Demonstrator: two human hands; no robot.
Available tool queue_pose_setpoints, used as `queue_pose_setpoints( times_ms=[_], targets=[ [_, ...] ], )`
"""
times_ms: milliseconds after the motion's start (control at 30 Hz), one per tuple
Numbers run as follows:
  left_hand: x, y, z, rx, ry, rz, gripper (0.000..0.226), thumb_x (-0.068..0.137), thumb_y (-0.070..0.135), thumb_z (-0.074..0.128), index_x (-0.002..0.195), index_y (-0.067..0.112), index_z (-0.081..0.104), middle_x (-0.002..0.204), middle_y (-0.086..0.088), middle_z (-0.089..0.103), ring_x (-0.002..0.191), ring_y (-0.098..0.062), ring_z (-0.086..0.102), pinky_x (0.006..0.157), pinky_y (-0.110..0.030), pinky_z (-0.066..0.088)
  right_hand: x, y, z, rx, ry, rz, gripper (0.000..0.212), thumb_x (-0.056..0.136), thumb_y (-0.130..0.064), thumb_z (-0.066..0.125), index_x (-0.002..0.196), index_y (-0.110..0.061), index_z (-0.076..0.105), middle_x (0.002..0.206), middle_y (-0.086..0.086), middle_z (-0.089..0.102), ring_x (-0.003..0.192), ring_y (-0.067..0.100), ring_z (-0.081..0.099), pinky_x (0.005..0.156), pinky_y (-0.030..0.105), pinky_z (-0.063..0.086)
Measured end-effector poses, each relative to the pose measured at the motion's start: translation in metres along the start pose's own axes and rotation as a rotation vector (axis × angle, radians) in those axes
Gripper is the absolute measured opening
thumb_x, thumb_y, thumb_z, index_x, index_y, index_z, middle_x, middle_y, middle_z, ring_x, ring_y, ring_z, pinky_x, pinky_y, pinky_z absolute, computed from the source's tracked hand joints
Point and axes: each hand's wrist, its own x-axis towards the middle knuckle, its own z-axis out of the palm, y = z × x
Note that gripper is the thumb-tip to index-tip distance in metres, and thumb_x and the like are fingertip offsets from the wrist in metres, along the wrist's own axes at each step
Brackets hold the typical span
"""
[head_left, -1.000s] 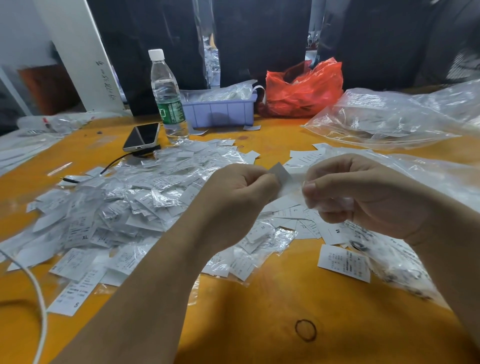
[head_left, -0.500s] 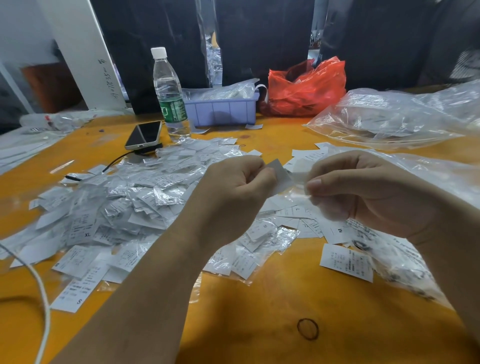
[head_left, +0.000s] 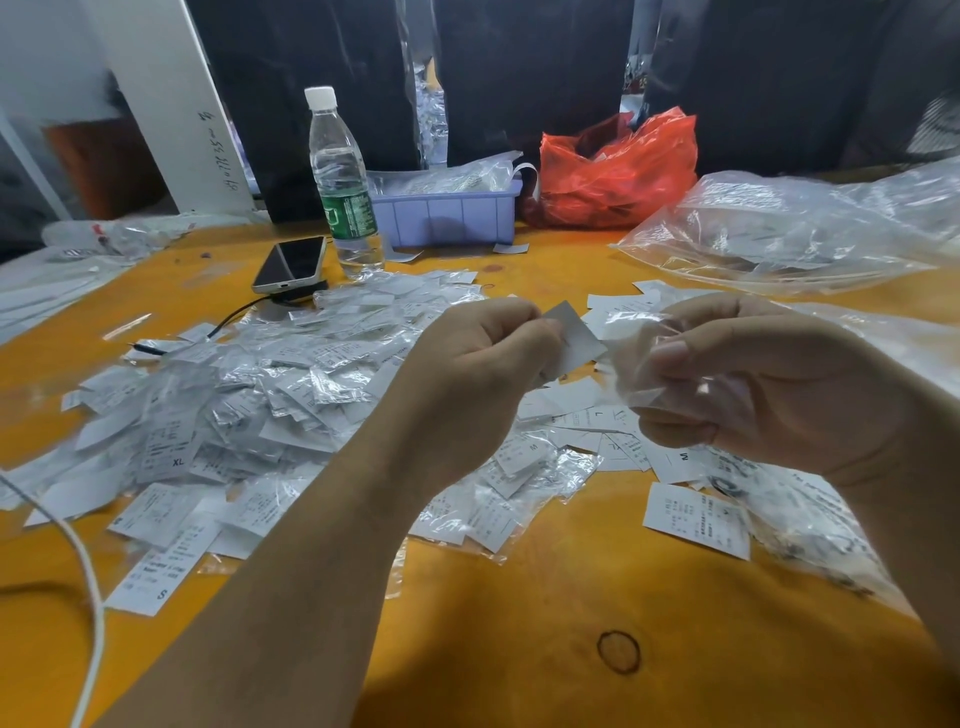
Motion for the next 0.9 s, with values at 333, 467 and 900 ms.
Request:
queue_pose_setpoints(
  times_ms=[333,467,900],
  targets=[
    [-0.0013,0.0021,0.0017,-0.096,-0.044,0.013,0.024,0.081,0.025,0.048,0.063,0.009,0.050,0.050,0.013,0.038,0.043,-0.003,0.037,0.044,-0.008,0.029,0.0015,0.0004,0.0031,-0.051,0.077,0.034,0.021,0.073,-0.015,0.061,0.055,-0.008,0.055,0.049,0.004,0.038,0.044,0.013,0.030,0.045,0.024,0.029],
    [-0.0012,0.0003,0.0013,-0.064,-0.044,0.008,0.031,0.081,0.028,0.049,0.066,0.001,0.046,0.053,0.013,0.037,0.046,-0.004,0.033,0.049,-0.022,0.026,0.0022,0.0004,0.0060,-0.092,0.108,0.046,0.021,0.070,-0.008,0.064,0.051,-0.013,0.057,0.047,0.001,0.039,0.043,0.012,0.030,0.044,0.023,0.029],
    [-0.0022,0.0008,0.0033,-0.008,-0.064,0.046,0.041,0.083,0.030,0.049,0.077,-0.010,0.051,0.059,0.003,0.035,0.049,-0.008,0.030,0.045,-0.016,0.027,0.0039,0.0019,0.0077,-0.165,0.197,0.063,0.020,0.074,-0.015,0.059,0.055,-0.016,0.066,0.045,-0.001,0.044,0.040,0.009,0.035,0.045,0.024,0.024]
  ],
)
